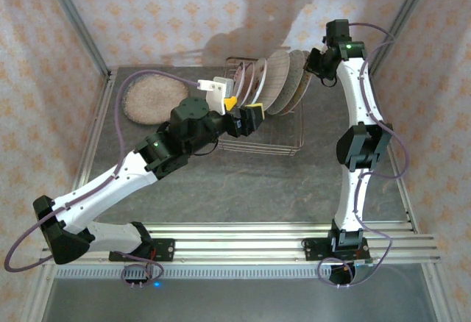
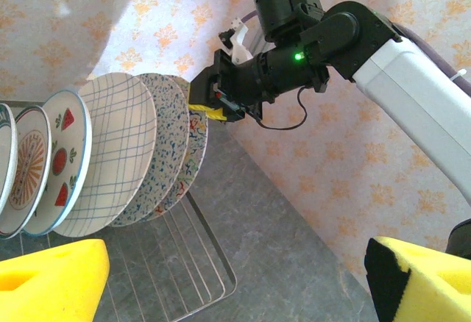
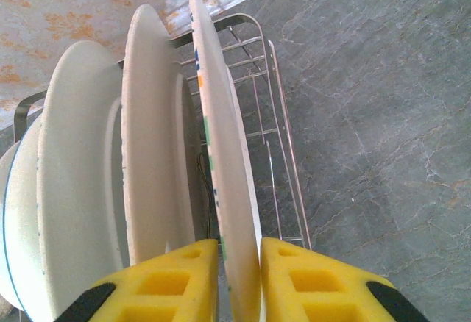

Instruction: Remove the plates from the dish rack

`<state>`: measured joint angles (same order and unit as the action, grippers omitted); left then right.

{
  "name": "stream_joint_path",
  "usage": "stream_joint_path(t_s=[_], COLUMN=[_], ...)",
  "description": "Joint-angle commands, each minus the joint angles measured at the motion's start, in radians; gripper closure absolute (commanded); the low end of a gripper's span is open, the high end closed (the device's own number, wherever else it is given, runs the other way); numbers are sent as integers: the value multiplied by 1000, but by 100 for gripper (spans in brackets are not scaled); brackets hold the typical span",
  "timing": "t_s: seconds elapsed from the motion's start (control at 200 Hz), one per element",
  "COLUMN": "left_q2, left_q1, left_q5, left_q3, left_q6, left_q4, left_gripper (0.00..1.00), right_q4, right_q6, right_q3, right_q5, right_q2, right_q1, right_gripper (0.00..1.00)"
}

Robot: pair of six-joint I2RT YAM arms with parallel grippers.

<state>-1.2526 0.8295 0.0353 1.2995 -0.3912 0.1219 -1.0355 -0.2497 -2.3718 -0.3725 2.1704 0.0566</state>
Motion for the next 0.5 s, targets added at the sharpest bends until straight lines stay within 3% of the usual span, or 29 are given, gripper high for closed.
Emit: stream_joint_path(t_s=[0.0, 0.34, 0.495], left_q2=[-8, -8, -10], left_q1=[5, 6, 6], left_q5=[-27, -29, -29], left_q3=[23, 20, 18], left_q6=[3, -5, -9], left_q4=[-30, -32, -38], left_gripper=[10, 10, 9], right_q4=[-6, -3, -8], right_q6=[-6, 3, 18], right_q3=[-16, 0, -3], right_q5=[-17, -14, 0], right_q2=[32, 29, 26], right_q1=[-3, -11, -11], right_gripper=[81, 82, 87])
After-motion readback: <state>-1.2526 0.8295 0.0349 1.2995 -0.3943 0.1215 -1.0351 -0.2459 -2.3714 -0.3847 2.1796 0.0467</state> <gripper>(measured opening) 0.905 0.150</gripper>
